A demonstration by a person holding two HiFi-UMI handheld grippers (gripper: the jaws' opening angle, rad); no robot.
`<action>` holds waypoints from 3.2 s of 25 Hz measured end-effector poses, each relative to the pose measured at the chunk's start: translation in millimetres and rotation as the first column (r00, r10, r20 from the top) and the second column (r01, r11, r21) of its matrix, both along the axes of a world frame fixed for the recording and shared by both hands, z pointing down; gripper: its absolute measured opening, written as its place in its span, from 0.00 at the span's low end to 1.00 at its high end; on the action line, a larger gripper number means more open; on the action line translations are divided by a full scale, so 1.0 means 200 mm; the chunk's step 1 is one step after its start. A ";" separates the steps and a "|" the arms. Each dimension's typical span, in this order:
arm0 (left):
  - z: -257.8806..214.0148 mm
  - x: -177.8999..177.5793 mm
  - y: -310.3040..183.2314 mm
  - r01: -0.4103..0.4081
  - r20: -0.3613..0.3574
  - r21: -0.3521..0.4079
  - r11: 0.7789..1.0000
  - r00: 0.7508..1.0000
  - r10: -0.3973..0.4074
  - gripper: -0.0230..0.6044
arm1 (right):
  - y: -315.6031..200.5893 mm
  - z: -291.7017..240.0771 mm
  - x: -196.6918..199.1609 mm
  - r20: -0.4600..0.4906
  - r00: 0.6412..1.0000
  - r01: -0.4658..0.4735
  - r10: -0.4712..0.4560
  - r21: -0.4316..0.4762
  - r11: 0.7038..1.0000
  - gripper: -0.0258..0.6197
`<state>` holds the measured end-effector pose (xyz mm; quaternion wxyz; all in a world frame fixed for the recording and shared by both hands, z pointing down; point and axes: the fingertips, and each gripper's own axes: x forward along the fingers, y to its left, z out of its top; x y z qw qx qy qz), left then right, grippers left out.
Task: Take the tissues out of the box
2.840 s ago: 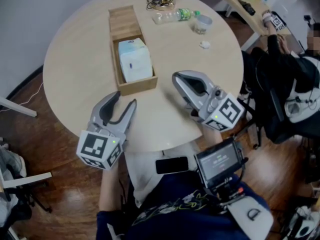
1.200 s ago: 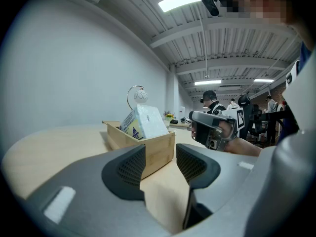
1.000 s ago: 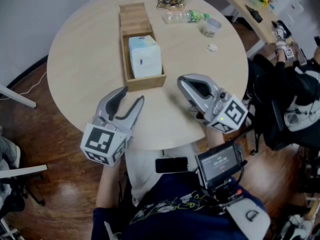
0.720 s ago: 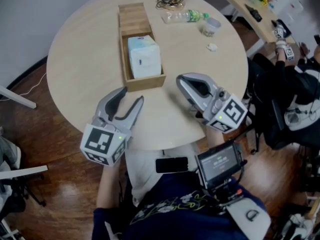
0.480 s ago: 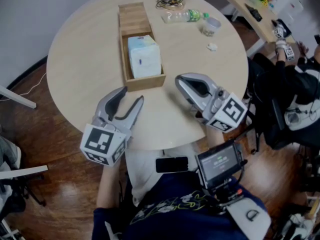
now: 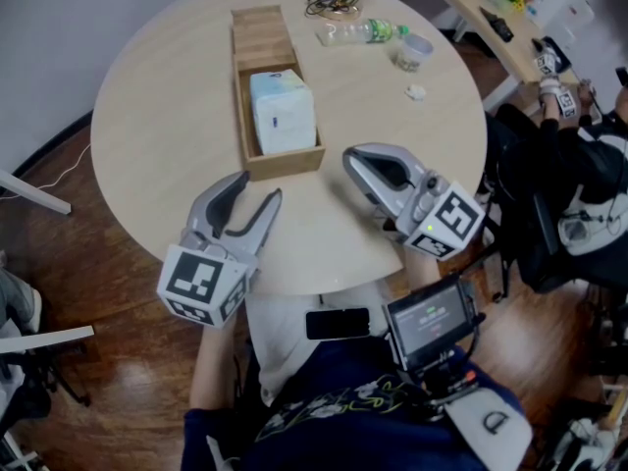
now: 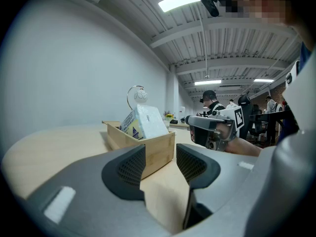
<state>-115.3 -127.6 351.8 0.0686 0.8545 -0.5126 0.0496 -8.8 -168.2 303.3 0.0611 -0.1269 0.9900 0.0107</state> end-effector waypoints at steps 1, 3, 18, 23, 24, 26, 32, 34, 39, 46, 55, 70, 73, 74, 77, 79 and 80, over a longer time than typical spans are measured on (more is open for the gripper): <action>0.00 0.00 0.00 0.000 0.000 0.000 1.000 1.000 0.000 0.36 | 0.00 0.00 0.00 -0.002 1.000 -0.003 0.003 -0.002 1.000 0.04; 0.00 0.00 0.00 0.000 0.000 0.002 1.000 1.000 0.000 0.36 | -0.01 0.01 0.00 -0.011 1.000 -0.004 0.004 -0.005 1.000 0.04; -0.01 0.02 0.01 0.007 -0.012 -0.003 1.000 1.000 -0.007 0.36 | 0.02 0.05 -0.05 -0.048 0.995 0.089 -0.091 -0.025 0.996 0.04; -0.01 0.01 0.01 0.005 -0.014 -0.004 1.000 1.000 -0.005 0.36 | 0.03 0.04 -0.07 -0.043 0.994 0.098 -0.100 -0.026 0.995 0.04; -0.01 0.01 0.01 0.005 -0.015 -0.004 1.000 1.000 -0.005 0.36 | 0.03 0.04 -0.07 -0.043 0.994 0.102 -0.103 -0.026 0.994 0.04; -0.01 0.01 0.01 0.004 -0.013 -0.003 1.000 1.000 -0.004 0.36 | 0.03 0.04 -0.07 -0.039 0.994 0.105 -0.106 -0.025 0.994 0.04; -0.01 0.02 0.00 -0.011 -0.015 -0.001 1.000 1.000 0.011 0.36 | 0.03 0.06 -0.08 -0.059 0.992 0.106 -0.108 -0.030 0.994 0.14; -0.01 0.02 0.00 -0.010 -0.016 -0.003 1.000 1.000 0.010 0.36 | 0.04 0.06 -0.08 -0.062 0.992 0.112 -0.114 -0.033 0.993 0.17; -0.01 0.02 0.00 -0.012 -0.013 0.001 1.000 1.000 0.013 0.36 | 0.06 0.08 -0.10 -0.077 0.989 0.121 -0.124 -0.045 0.992 0.26; 0.01 -0.01 0.00 -0.015 -0.001 0.001 1.000 1.000 0.015 0.36 | 0.01 0.07 -0.08 -0.063 0.997 0.043 -0.044 -0.020 0.999 0.27; 0.03 0.00 0.00 -0.014 0.000 0.000 1.000 1.000 0.014 0.36 | -0.01 0.16 -0.14 -0.152 0.986 0.059 -0.068 -0.063 0.996 0.44; 0.02 0.01 0.00 -0.013 -0.004 -0.004 1.000 1.000 0.013 0.36 | -0.16 0.02 -0.36 -0.151 0.978 -0.146 0.142 -0.018 0.989 0.72; 0.03 0.01 0.00 -0.015 -0.001 -0.002 1.000 1.000 0.015 0.36 | -0.18 0.00 -0.44 -0.164 0.976 -0.151 0.146 -0.023 0.988 0.86; 0.03 0.01 0.00 -0.015 -0.001 -0.001 1.000 1.000 0.015 0.36 | -0.18 -0.01 -0.46 -0.167 0.974 -0.158 0.154 -0.010 0.987 0.86; 0.02 0.01 0.00 -0.014 -0.001 -0.002 1.000 1.000 0.014 0.36 | -0.24 -0.04 -0.51 -0.186 0.963 -0.197 0.197 0.019 0.980 0.88; 0.02 0.01 0.00 -0.014 0.000 -0.001 1.000 1.000 0.014 0.36 | -0.29 -0.04 -0.53 -0.200 0.955 -0.224 0.220 0.004 0.975 0.88; 0.02 0.01 0.01 -0.014 0.001 -0.001 1.000 1.000 0.014 0.36 | -0.31 -0.03 -0.55 -0.202 0.955 -0.226 0.218 -0.020 0.974 0.88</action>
